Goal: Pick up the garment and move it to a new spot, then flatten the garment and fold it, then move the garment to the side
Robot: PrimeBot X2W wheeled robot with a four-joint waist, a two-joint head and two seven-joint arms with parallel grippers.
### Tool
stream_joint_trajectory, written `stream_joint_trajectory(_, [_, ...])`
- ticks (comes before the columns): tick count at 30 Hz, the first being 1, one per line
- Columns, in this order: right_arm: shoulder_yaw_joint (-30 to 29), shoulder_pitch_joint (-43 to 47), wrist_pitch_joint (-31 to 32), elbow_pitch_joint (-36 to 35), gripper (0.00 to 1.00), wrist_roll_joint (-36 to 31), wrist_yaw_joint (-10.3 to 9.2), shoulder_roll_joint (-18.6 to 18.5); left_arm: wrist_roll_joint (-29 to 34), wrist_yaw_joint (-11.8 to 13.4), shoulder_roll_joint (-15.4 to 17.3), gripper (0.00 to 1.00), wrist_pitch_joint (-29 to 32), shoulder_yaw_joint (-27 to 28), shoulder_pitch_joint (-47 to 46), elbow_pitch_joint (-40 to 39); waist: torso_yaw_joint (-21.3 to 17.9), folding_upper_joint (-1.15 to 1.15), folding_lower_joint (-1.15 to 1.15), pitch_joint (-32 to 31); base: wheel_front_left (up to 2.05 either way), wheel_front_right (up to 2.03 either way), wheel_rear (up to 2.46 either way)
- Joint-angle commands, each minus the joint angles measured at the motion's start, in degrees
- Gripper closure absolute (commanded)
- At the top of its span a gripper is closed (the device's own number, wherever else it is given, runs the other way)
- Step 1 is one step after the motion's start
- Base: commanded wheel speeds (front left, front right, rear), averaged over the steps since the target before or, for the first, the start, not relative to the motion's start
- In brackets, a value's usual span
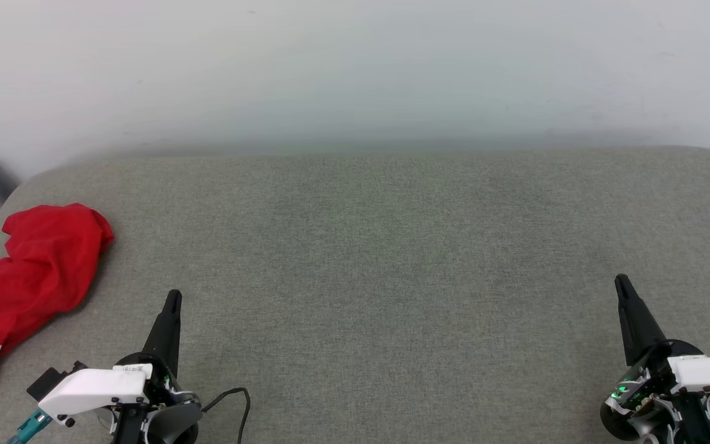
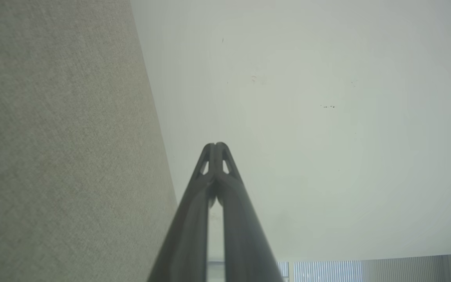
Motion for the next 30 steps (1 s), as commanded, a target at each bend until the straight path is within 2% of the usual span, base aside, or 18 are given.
stream_joint_trajectory(1, [-0.1,-0.8,0.1,0.1,1.00,-0.3,-0.02,0.2,0.1,-0.1,-0.1,1.00,0.3,0.2,-0.5,0.0,0.0,0.00,0.00,0.0,0.00,0.00,0.00])
stream_joint_trajectory(20, [-0.1,-0.8,0.1,0.1,1.00,-0.3,-0.02,0.3,0.2,-0.1,-0.1,1.00,0.3,0.2,-0.5,0.0,0.0,0.00,0.00,0.0,0.00,0.00,0.00])
stream_joint_trajectory(21, [0.0,0.0,0.0,0.0,0.00,0.0,0.00,0.0,0.0,0.0,0.0,0.00,0.0,0.0,0.0,0.0,0.0,0.00,0.00,0.0,0.00,0.00,0.00])
stream_joint_trajectory(30, [0.1,2.3,-1.5,1.3,0.00,-1.1,0.00,0.1,0.9,0.0,-0.2,0.00,-1.5,-0.9,2.2,0.9,0.0,0.00,0.00,0.0,0.00,0.00,0.00])
